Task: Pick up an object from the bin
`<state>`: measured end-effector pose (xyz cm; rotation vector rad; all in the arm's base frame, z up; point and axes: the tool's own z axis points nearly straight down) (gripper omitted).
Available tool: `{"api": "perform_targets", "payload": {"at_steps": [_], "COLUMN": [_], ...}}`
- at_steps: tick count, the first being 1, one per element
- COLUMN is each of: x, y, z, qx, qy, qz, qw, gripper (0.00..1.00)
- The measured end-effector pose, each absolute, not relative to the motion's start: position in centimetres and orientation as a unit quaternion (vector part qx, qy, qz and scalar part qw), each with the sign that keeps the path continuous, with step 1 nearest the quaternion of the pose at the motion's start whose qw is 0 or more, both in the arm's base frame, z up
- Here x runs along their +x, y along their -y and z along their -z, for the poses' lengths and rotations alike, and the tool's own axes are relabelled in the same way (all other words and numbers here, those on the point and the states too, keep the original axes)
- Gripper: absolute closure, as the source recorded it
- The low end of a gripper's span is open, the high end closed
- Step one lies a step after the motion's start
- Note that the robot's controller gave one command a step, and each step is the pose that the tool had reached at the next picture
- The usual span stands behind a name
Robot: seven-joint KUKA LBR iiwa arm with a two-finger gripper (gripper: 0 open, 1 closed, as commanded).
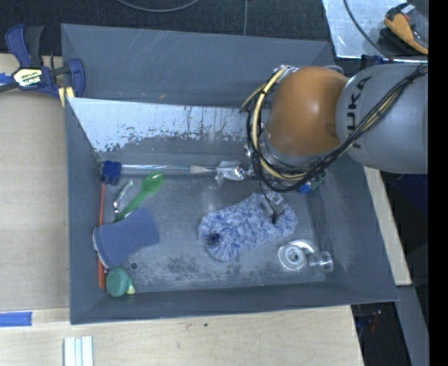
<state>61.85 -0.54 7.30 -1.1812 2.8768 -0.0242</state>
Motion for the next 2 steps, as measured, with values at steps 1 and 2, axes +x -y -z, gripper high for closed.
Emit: {"api": "perform_targets", "payload": {"at_steps": [1, 2], "x": [62.4, 62.2], "y": [3.5, 0.3], "z": [-7.8, -7.3], "qx": [-0.318, -0.359], "qy": [-0.948, -0.933], "qz": [0.006, 0.008], "qw": [0.019, 0.019], "gripper": [0.0, 0.0]}}
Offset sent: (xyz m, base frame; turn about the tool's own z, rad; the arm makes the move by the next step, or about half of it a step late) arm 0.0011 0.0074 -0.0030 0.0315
